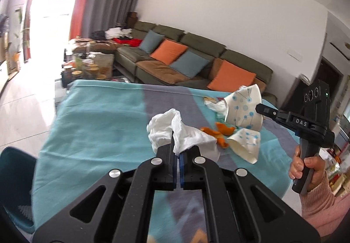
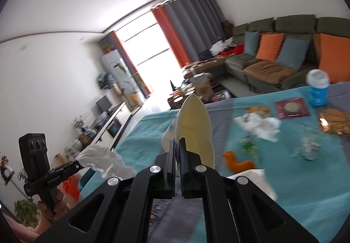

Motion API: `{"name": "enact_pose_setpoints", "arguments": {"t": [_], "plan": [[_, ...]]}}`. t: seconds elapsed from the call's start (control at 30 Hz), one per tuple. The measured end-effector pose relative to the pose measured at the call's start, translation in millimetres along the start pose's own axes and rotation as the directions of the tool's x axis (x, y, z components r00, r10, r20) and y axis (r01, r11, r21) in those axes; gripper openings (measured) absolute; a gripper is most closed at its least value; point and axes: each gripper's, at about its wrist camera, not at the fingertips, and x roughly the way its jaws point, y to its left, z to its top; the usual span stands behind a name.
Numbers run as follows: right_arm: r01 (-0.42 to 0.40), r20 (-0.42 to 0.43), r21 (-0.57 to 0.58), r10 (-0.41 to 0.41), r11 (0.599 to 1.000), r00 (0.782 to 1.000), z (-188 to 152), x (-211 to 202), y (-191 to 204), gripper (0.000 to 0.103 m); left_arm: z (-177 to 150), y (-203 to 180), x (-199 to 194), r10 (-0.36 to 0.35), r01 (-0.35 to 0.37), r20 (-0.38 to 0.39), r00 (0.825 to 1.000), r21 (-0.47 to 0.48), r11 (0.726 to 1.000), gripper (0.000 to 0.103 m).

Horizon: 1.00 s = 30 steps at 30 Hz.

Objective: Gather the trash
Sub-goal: 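Carry the tissue and paper plate with both tools over the teal bin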

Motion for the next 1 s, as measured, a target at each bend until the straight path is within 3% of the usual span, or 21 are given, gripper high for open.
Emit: {"name": "enact_pose_setpoints", "arguments": {"t": [0.17, 0.43, 1.0], "plan": [[-0.075, -0.048, -0.028, 0.074, 0.997, 0.996, -3, 27, 26, 0.002, -5, 31, -38, 0.084, -0.083, 0.030, 0.996, -0.049, 0.995, 0.002], [-0.193, -0.130, -0.066, 0.183, 0.979, 0.974, -5, 71, 70, 0.002, -10, 79, -88, 0.222, -0.215, 0.055, 0.973, -0.115, 0.970, 0.002], [-0.400, -0.313, -0.130, 0.346, 0.907, 0.885, -18, 165, 169, 0.002, -28, 167, -170, 0.429, -0.405, 0.057, 0.901, -0.237, 0.883, 0.002]]}}
